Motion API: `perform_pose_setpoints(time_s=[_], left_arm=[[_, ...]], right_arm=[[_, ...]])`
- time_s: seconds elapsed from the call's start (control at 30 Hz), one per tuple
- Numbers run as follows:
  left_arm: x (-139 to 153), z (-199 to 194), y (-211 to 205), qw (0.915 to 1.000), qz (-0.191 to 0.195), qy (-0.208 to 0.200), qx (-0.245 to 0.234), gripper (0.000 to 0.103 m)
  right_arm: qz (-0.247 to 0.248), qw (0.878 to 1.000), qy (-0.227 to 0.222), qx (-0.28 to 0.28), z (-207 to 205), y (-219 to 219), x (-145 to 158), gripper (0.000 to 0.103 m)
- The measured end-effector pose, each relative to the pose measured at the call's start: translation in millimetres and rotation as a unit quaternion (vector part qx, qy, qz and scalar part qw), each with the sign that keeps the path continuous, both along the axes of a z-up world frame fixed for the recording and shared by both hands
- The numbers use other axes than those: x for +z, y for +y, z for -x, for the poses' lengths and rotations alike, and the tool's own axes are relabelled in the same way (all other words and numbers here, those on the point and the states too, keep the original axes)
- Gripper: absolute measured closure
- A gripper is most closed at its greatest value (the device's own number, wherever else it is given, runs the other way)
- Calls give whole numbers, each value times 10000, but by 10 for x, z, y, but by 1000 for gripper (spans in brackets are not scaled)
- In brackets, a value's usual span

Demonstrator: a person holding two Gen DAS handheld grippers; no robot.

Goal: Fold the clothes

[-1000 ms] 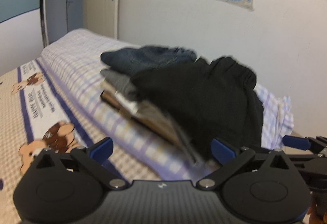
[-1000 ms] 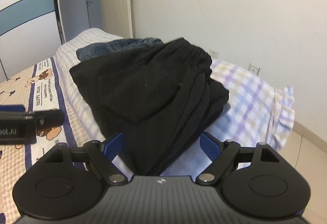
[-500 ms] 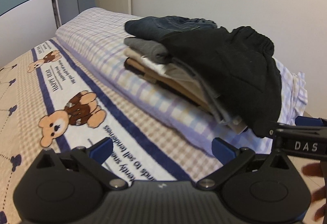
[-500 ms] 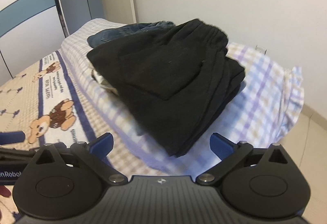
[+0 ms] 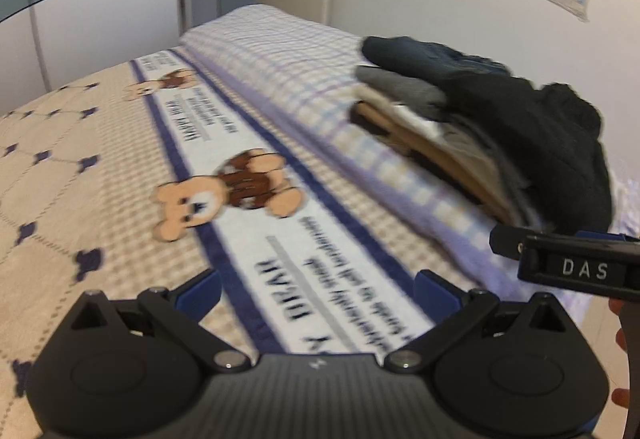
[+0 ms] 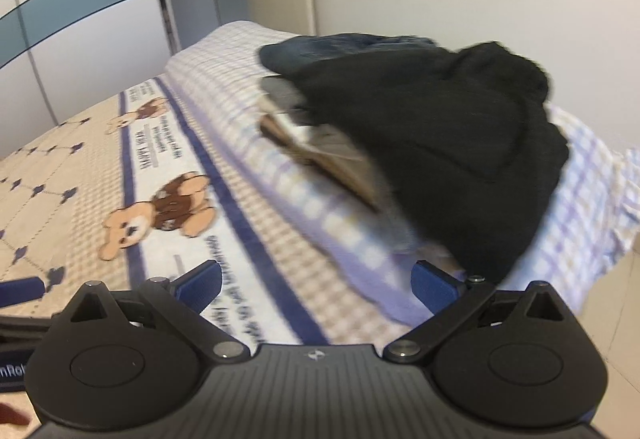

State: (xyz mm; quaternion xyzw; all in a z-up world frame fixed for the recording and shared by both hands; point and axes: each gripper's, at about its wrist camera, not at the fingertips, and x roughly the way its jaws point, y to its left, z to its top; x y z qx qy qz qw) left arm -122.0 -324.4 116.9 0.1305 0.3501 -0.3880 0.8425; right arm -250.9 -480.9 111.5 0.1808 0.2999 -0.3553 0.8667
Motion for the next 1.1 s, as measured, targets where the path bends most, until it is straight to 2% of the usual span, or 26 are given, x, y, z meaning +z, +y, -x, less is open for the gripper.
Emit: perform_pose_setpoints(time_s=[0.3, 0.5, 0.8, 1.1], left_arm=[[-162, -459, 707, 9966, -126, 19, 817, 0], [-362, -724, 1172, 9907, -226, 95, 1338, 0], [-869, -1177, 1964, 9761, -443, 174, 2121, 0], [-1470, -1581, 2530, 9568, -512, 183, 2855, 0]], right_arm=[[-135, 9980, 44, 619, -678, 585, -205, 0], [-112, 9949, 148, 994, -1104, 1007, -383, 0], [-208, 9830, 198, 1813, -1825, 1689, -855, 0], [68, 9705, 332, 2387, -2355, 2190, -1385, 0]])
